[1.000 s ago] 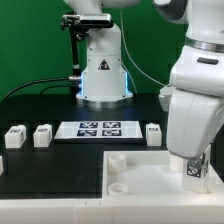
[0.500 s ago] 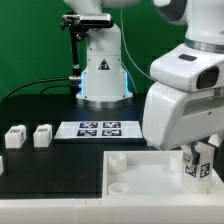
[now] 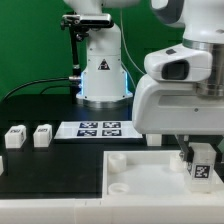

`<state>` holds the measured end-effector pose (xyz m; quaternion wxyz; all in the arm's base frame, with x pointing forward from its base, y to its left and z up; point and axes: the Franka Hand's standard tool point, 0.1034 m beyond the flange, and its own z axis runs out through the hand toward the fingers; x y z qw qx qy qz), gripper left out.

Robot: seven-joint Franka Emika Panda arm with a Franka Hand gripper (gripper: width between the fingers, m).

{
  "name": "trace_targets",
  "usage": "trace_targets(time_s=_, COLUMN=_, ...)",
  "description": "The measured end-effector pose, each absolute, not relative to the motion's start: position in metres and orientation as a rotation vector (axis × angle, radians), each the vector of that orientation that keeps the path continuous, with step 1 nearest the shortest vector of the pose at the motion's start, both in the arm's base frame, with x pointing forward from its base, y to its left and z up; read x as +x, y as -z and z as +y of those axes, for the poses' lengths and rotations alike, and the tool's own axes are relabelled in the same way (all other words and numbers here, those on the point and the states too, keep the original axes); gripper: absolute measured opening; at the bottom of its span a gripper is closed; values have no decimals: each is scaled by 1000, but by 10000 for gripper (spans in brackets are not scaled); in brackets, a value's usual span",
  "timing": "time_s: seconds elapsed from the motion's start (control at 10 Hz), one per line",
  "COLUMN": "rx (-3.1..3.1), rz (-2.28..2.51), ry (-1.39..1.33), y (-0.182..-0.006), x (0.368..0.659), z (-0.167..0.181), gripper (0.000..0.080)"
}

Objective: Assemble one leg

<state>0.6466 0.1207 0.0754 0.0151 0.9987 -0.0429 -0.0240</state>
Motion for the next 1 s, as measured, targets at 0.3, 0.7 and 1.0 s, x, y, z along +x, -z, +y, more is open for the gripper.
trace_targets(time_s=0.3, rx=3035, rz=-792, ry=82, y=-75, x=646, z=117, gripper=294)
trace_targets(time_s=0.7, rx=2844, rz=-1380, ry=81, y=-74, x=645, z=113, gripper=294)
trace_targets(time_s=1.0, rx=2894, rz=-1276, ry=81, y=-74, x=645, z=113, gripper=481)
